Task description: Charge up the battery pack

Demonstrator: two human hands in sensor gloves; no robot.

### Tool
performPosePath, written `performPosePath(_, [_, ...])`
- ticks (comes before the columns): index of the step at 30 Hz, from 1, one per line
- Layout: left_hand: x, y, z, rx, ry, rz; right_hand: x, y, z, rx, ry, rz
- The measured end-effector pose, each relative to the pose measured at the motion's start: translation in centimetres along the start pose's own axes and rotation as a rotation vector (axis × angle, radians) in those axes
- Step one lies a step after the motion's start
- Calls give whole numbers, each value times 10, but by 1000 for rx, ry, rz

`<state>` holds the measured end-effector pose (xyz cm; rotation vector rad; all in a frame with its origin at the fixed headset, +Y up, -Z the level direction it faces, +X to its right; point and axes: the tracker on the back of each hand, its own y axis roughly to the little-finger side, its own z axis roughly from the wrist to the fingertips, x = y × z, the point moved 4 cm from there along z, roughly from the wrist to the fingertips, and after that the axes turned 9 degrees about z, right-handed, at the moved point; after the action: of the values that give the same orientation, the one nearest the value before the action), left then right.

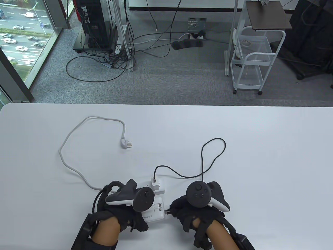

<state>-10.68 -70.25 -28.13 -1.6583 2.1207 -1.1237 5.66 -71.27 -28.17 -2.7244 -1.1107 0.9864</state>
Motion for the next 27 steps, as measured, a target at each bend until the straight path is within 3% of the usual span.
performPosePath(13, [-5, -8, -1, 17, -17, 47, -7, 5, -2, -59, -22, 171])
performPosePath(20, [6, -9, 9, 18, 41, 28, -8, 7, -1, -69, -26, 42])
performPosePath(27, [13, -14, 18, 11, 88, 58, 20, 26, -12, -94, 158, 38])
